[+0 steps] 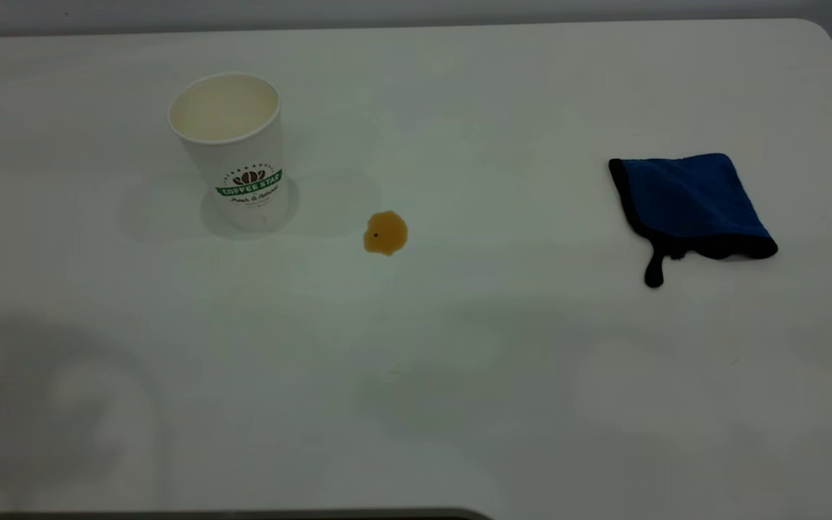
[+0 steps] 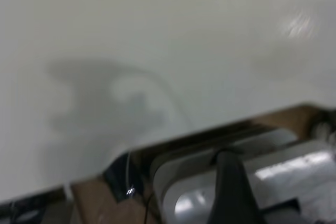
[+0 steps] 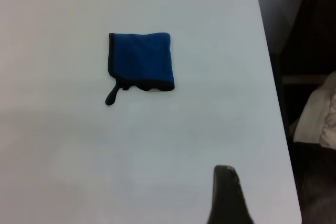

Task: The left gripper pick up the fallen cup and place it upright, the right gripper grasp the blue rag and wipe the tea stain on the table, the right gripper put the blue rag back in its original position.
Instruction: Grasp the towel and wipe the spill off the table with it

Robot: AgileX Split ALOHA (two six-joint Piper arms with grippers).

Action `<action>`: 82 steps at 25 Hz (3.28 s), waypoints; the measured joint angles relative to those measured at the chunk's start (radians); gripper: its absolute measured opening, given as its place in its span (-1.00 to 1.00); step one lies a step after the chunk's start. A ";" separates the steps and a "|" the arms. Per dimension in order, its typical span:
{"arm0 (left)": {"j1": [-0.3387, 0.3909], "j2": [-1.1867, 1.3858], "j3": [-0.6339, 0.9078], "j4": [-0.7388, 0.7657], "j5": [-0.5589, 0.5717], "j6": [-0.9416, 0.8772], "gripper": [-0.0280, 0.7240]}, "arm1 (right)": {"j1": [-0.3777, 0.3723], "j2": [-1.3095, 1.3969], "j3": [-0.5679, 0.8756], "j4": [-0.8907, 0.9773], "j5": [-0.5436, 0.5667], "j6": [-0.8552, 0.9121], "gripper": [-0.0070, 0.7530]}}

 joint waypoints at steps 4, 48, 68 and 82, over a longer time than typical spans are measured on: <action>0.000 -0.183 0.229 0.055 -0.004 -0.001 0.47 | 0.000 0.000 0.000 0.000 0.000 0.000 0.41; 0.124 -1.117 0.572 0.176 -0.054 -0.018 0.47 | 0.000 0.273 -0.004 0.193 -0.025 -0.159 0.53; 0.124 -1.117 0.572 0.176 -0.052 -0.018 0.47 | 0.083 1.620 -0.290 0.710 -0.826 -0.888 0.58; 0.124 -1.117 0.572 0.176 -0.052 -0.018 0.47 | 0.063 2.250 -0.639 0.741 -1.057 -1.033 0.57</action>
